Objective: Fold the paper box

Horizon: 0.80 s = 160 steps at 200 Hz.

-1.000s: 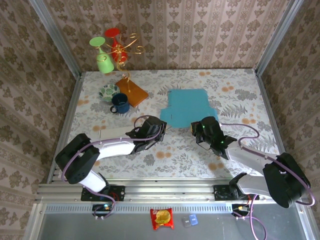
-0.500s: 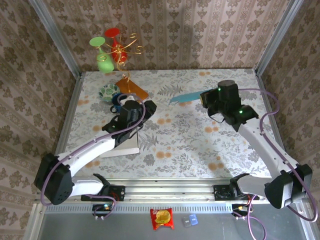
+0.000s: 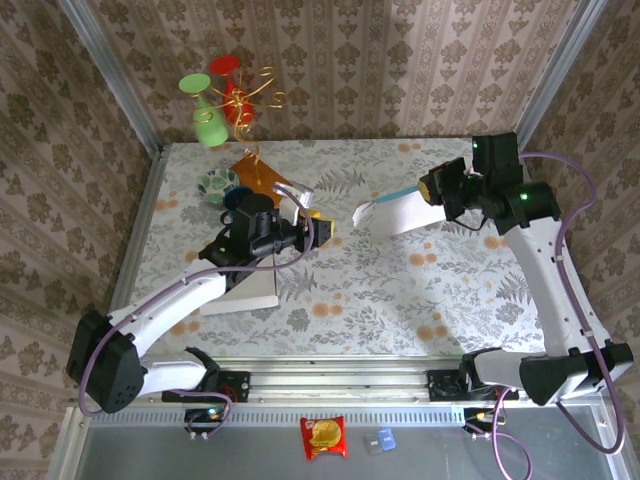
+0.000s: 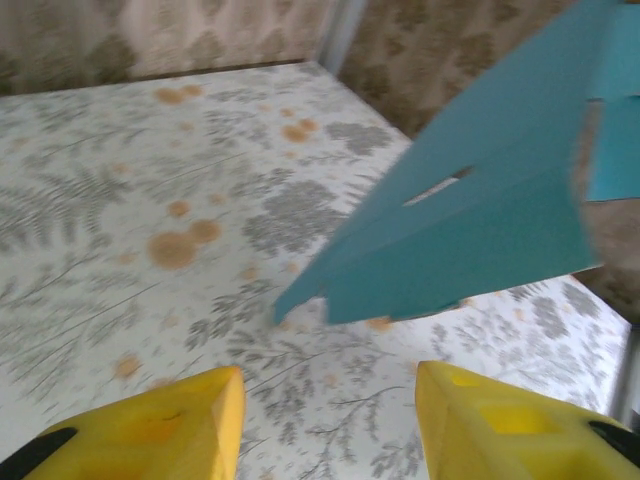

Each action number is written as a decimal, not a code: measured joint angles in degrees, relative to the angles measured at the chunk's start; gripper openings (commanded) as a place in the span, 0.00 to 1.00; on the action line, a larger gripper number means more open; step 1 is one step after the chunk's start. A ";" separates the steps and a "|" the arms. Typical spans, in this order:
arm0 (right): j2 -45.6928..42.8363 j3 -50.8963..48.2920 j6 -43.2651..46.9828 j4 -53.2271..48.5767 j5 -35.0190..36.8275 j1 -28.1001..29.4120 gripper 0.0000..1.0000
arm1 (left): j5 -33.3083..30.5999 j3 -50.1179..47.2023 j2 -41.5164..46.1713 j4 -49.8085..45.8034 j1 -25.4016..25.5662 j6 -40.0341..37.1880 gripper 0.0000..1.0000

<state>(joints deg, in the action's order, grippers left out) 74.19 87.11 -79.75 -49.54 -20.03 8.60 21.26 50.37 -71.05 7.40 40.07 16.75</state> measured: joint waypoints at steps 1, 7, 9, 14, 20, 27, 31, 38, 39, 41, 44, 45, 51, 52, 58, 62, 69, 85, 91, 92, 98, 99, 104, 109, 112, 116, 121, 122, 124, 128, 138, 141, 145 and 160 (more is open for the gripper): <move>0.13 0.07 -0.07 -0.02 -0.09 0.00 0.00 | 0.22 0.00 -0.02 0.07 0.02 -0.09 0.51; 1.38 0.59 -0.44 -0.22 -0.74 -0.11 0.00 | 1.81 0.00 -0.37 0.90 0.02 -0.85 0.52; 1.97 0.85 -0.66 -0.28 -1.07 -0.15 0.00 | 2.36 0.00 -0.52 1.18 0.02 -1.05 0.53; 3.56 1.64 -1.01 -0.42 -1.60 -0.22 0.00 | 3.50 -0.04 -0.94 1.86 0.04 -1.70 0.54; 6.12 2.93 -1.25 -0.33 -2.23 -0.31 0.00 | 4.57 -0.04 -1.44 2.51 0.07 -2.38 0.56; 9.01 4.33 -1.46 -0.02 -2.82 -0.39 0.00 | 5.53 -0.07 -2.16 3.19 0.07 -3.21 0.58; 10.93 5.16 -1.64 0.52 -3.19 -0.50 0.00 | 5.92 -0.07 -2.49 3.43 0.04 -3.39 0.58; 14.12 6.21 -1.90 1.60 -3.67 -0.57 0.00 | 6.56 -0.07 -3.30 3.85 0.00 -4.13 0.58; 14.47 6.29 -1.90 1.68 -3.78 -0.57 0.00 | 6.56 -0.07 -3.41 3.87 0.00 -4.26 0.58; 15.45 6.60 -1.92 1.90 -4.04 -0.59 0.00 | 6.67 -0.07 -3.72 3.98 -0.04 -4.59 0.59; 16.65 7.04 -2.12 2.16 -4.24 -0.59 0.00 | 6.86 -0.07 -4.04 4.17 -0.07 -4.79 0.59; 16.96 7.15 -2.14 2.25 -4.28 -0.59 0.00 | 6.84 -0.04 -4.24 4.15 -0.07 -5.01 0.59; 19.58 8.04 -2.43 2.69 -4.74 -0.59 0.00 | 6.84 -0.02 -5.03 4.20 -0.15 -5.60 0.60; 19.85 8.15 -2.43 2.73 -4.79 -0.61 0.00 | 6.75 0.00 -5.20 4.17 -0.17 -5.86 0.60; 22.08 9.05 -2.51 3.04 -5.11 -0.63 0.00 | 6.14 0.02 -6.01 3.96 -0.28 -6.60 0.60; 23.23 9.49 -2.54 3.17 -5.31 -0.63 0.00 | 5.64 0.02 -6.36 3.74 -0.35 -7.10 0.61; 24.96 10.14 -2.54 3.32 -5.46 -0.63 0.00 | 4.44 0.02 -6.93 3.23 -0.55 -7.98 0.62; 26.73 10.47 -2.54 3.56 -6.03 -0.63 0.00 | 1.57 0.22 -7.37 1.84 -1.03 -10.05 0.63; 26.95 10.58 -2.54 3.56 -6.32 -0.63 0.00 | 0.74 0.57 -7.63 1.25 -1.18 -11.02 0.63; 26.95 10.58 -2.54 3.56 -6.36 -0.63 0.00 | 0.48 0.66 -7.69 1.20 -1.20 -11.23 0.63; 27.08 10.62 -2.56 3.82 -6.64 -0.63 0.00 | -0.28 1.05 -8.09 1.09 -1.29 -12.11 0.63; 27.08 10.62 -2.60 3.91 -6.73 -0.63 0.00 | -0.50 1.18 -8.22 1.07 -1.31 -12.39 0.63; 27.10 10.62 -2.67 4.15 -6.99 -0.63 0.00 | -1.03 1.70 -8.70 0.87 -1.29 -13.11 0.63; 27.10 10.62 -2.73 4.39 -7.23 -0.63 0.00 | -1.68 2.27 -9.35 0.79 -1.29 -14.01 0.63; 27.10 10.62 -2.75 4.52 -7.34 -0.63 0.00 | -1.95 2.64 -9.73 0.70 -1.29 -14.40 0.63; 27.10 10.62 -2.82 4.70 -7.50 -0.63 0.00 | -2.38 3.17 -10.40 0.68 -1.29 -15.19 0.63; 27.10 10.62 -2.91 4.85 -7.58 -0.63 0.00 | -2.91 3.76 -11.21 0.68 -1.29 -16.02 0.64; 27.10 10.62 -2.93 4.96 -7.61 -0.63 0.00 | -2.97 3.85 -11.34 0.68 -1.29 -16.15 0.63; 27.10 10.62 -2.95 5.03 -7.65 -0.63 0.00 | -3.15 4.11 -11.67 0.68 -1.29 -16.50 0.64; 27.10 10.56 -2.97 5.27 -7.74 -0.63 0.00 | -3.39 4.61 -12.48 0.66 -1.29 -17.25 0.63; 27.10 10.27 -3.08 6.05 -7.91 -0.61 0.00 | -3.96 5.75 -14.29 0.61 -1.29 -18.75 0.63; 27.10 10.12 -3.13 6.27 -7.93 -0.61 0.00 | -4.17 6.21 -15.17 0.57 -1.29 -19.32 0.63; 27.10 9.92 -3.15 6.51 -8.02 -0.61 0.00 | -4.26 6.64 -15.91 0.52 -1.31 -19.78 0.63; 27.10 8.79 -3.17 7.23 -8.52 -0.61 0.00 | -4.68 8.37 -19.26 0.44 -1.57 -21.40 0.60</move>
<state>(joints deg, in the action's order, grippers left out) 101.30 95.90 -82.91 -42.30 -28.56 7.99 16.58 58.74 -90.30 7.84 38.50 -4.64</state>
